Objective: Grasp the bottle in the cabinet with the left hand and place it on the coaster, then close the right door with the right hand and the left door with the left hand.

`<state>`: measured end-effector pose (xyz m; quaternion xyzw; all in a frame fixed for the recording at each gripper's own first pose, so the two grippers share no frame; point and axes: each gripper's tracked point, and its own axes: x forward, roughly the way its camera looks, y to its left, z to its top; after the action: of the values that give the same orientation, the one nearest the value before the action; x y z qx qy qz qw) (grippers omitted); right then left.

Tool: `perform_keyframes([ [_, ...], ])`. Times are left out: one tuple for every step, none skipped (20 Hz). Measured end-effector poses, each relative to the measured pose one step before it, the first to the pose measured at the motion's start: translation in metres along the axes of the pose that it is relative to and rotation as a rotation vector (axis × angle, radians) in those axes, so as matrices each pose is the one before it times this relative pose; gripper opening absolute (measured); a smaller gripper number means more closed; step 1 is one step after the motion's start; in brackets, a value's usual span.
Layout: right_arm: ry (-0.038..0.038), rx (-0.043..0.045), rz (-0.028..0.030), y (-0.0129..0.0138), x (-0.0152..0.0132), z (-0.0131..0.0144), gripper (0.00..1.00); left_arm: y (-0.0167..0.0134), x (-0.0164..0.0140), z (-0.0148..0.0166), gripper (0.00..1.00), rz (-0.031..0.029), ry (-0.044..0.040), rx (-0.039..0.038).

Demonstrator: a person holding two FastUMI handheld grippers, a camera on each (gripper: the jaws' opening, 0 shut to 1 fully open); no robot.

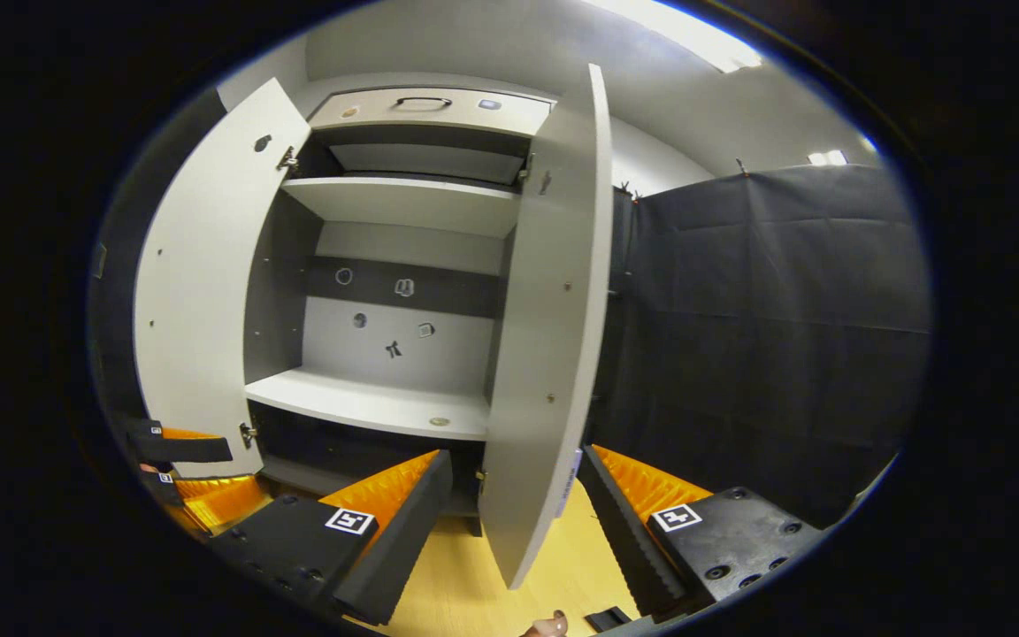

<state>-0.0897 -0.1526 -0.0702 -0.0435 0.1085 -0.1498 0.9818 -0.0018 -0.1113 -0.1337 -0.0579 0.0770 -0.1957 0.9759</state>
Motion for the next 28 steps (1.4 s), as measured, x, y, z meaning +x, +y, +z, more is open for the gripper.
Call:
perform_keyframes([
  [0.00415, 0.00144, -0.04503, -0.01548, 0.00116, 0.00062, 0.98, 0.00081, 0.00586, 0.00835, 0.94, -0.01697, -0.00999, 0.01485],
  [0.00975, -0.00272, -0.04119, -0.01454, 0.00217, -0.00032, 0.98, 0.00207, 0.00519, 0.00859, 0.94, -0.00317, -0.01239, 0.01118],
  [0.01648, -0.00433, -0.03366, -0.01443, 0.00421, -0.00136, 0.97, 0.00190, 0.00491, 0.00597, 0.94, 0.00428, -0.00621, 0.00559],
  [0.01246, -0.00219, -0.01969, -0.01066, 0.00463, 0.00085, 0.98, -0.00101, 0.00401, 0.00615, 0.94, 0.00301, -0.00038, 0.00113],
  [-0.00504, 0.00374, -0.01438, -0.00915, 0.00634, 0.00508, 0.98, -0.00355, 0.00296, 0.00618, 0.94, 0.00343, -0.00464, 0.00095],
  [-0.01960, 0.00923, -0.00597, -0.00710, 0.00611, 0.00731, 0.98, -0.00514, 0.00205, 0.00584, 0.95, 0.00201, -0.00864, 0.00092],
  [-0.02155, 0.00987, 0.00597, -0.00390, 0.00761, 0.00763, 0.98, -0.00534, 0.00278, 0.00448, 0.94, 0.00417, -0.00645, -0.00049],
  [-0.00946, 0.00572, 0.01925, -0.00269, 0.00890, 0.00335, 0.98, -0.00473, 0.00286, 0.00207, 0.94, 0.00961, 0.00156, -0.00440],
  [-0.00378, 0.00226, 0.02682, -0.00111, 0.00829, -0.00015, 0.98, -0.00510, 0.00389, 0.00047, 0.94, 0.01470, 0.00644, -0.01055],
  [0.00104, 0.00301, 0.03723, 0.00215, 0.00843, -0.00064, 0.97, -0.00352, 0.00380, 0.00105, 0.94, 0.01298, 0.00545, -0.01659],
  [0.00215, 0.00662, 0.04166, 0.00385, 0.00923, -0.00063, 0.97, -0.00703, 0.00429, 0.00032, 0.94, 0.01240, 0.00558, -0.01788],
  [-0.00173, 0.01043, 0.03996, 0.00467, 0.00737, 0.00046, 0.98, -0.00331, 0.00286, 0.00190, 0.94, 0.02132, 0.00048, -0.01375],
  [-0.00175, 0.01059, 0.04089, 0.00262, 0.00577, -0.00010, 0.97, -0.00263, 0.00287, 0.00231, 0.94, 0.02376, -0.00509, -0.00691],
  [0.00033, 0.00874, 0.03644, 0.00128, 0.00490, -0.00210, 0.98, -0.00158, 0.00297, 0.00193, 0.94, 0.02708, -0.00442, -0.00273],
  [-0.00235, 0.00064, 0.02887, -0.00148, 0.00383, -0.00199, 0.96, -0.00057, 0.00301, -0.00061, 0.94, 0.02704, 0.00104, -0.00173],
  [0.00266, 0.00228, 0.03411, 0.00069, 0.00284, -0.00126, 0.96, -0.00068, 0.00141, 0.00001, 0.94, 0.02565, 0.00043, -0.00082],
  [0.00372, 0.00815, 0.03622, 0.00234, 0.00031, 0.00055, 0.96, -0.00054, 0.00117, -0.00040, 0.94, 0.02352, 0.00053, -0.00108],
  [0.00472, 0.00873, 0.03372, 0.00299, 0.00244, -0.00025, 0.95, -0.00044, 0.00023, -0.00071, 0.94, 0.02019, 0.00210, 0.00039],
  [0.00033, 0.00285, 0.03004, 0.00456, 0.00062, -0.00075, 0.95, -0.00013, -0.00075, -0.00154, 0.94, 0.02135, 0.00397, 0.00230],
  [-0.00411, 0.00025, 0.02455, 0.00286, 0.00177, 0.00033, 0.95, 0.00032, -0.00007, -0.00092, 0.94, 0.01869, 0.00598, 0.00571],
  [-0.00046, 0.00407, 0.02196, 0.00207, 0.00095, 0.00010, 0.95, 0.00164, -0.00034, -0.00070, 0.94, 0.01967, 0.00309, 0.00789],
  [0.00205, 0.01135, 0.02051, 0.00365, 0.00097, -0.00004, 0.95, 0.00135, -0.00069, -0.00040, 0.94, 0.01519, 0.00200, 0.00830],
  [0.00378, 0.01528, 0.01990, 0.00395, 0.00037, -0.00122, 0.95, 0.00189, -0.00065, -0.00083, 0.94, 0.01432, 0.00056, 0.00785],
  [0.00308, 0.01546, 0.01827, 0.00403, 0.00121, -0.00072, 0.95, 0.00123, -0.00098, -0.00066, 0.95, 0.01226, 0.00121, 0.00477],
  [0.00223, 0.01192, 0.01539, 0.00448, 0.00163, -0.00082, 0.95, 0.00196, 0.00023, -0.00157, 0.95, 0.00940, 0.00280, 0.00063],
  [0.00102, 0.00495, 0.01327, 0.00387, 0.00071, -0.00020, 0.95, 0.00137, -0.00069, 0.00021, 0.94, 0.00483, 0.00027, -0.00180],
  [0.00053, -0.00189, 0.01283, 0.00564, 0.00112, -0.00065, 0.95, 0.00052, -0.00112, -0.00021, 0.94, 0.00059, 0.00118, -0.00091],
  [0.00009, -0.00454, 0.01232, 0.00574, 0.00132, 0.00037, 0.95, 0.00152, -0.00083, -0.00008, 0.94, 0.00164, 0.00324, 0.00195],
])
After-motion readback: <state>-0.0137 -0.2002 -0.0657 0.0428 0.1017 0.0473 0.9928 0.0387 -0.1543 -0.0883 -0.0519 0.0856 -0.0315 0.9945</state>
